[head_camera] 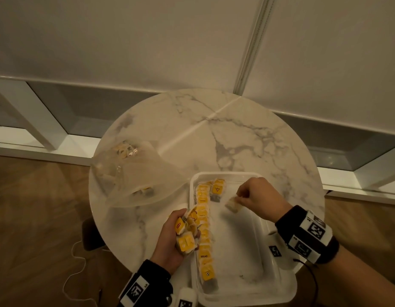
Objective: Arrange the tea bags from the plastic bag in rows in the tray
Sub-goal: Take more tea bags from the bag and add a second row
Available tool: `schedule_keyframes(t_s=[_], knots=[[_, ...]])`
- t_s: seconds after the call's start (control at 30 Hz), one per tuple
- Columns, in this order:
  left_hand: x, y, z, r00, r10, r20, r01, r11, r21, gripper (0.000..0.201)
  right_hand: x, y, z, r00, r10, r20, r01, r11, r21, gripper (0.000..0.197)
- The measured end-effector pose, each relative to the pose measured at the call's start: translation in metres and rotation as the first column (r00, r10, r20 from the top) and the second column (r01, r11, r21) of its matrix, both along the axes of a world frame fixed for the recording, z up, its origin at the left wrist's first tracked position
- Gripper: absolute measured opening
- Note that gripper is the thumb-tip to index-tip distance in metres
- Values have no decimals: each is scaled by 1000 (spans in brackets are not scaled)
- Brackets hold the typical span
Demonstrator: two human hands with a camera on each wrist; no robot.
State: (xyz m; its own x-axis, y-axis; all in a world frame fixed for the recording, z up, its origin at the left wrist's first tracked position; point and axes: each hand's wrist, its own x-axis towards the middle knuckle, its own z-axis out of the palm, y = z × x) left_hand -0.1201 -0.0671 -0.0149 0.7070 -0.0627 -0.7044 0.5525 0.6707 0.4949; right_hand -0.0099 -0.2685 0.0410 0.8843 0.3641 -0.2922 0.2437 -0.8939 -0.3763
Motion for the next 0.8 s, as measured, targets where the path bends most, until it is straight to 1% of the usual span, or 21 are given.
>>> schedule_keyframes(t_s=[0.07,0.17,0.27,0.37,0.47,0.57,0.67,0.8], knots=[[0,1,0,1000,2,1,-2,1000,-4,33,3,0,-2,1000,-14,-16,14,1000,-19,10],[-1,1,0,1000,9,5,-9,1000,-16,33,7,1,-6,992,-69,-109,71,997,14,19],[-2,1,0,1000,13,1,-13,1000,-20,35,14,3,-11,979,-126,-162,134,990,43,17],[-3,2,-2,1000,12,-10,-12,1000,-23,34,20,7,-14,945,-171,-277,203,975,90,15],[-3,3,-3,1000,7,-13,-8,1000,-29,34,24,11,-14,903,-167,-395,227,968,110,13],[-3,3,-3,1000,13,-22,-13,999,-34,34,27,17,-14,875,-145,-462,218,970,108,12],[-3,4,-4,1000,2,-27,-4,999,-40,30,29,26,-16,872,-129,-472,180,981,65,7],[-3,5,-5,1000,-13,-19,12,999,-36,25,35,39,-23,858,-86,-507,96,995,-6,13]])
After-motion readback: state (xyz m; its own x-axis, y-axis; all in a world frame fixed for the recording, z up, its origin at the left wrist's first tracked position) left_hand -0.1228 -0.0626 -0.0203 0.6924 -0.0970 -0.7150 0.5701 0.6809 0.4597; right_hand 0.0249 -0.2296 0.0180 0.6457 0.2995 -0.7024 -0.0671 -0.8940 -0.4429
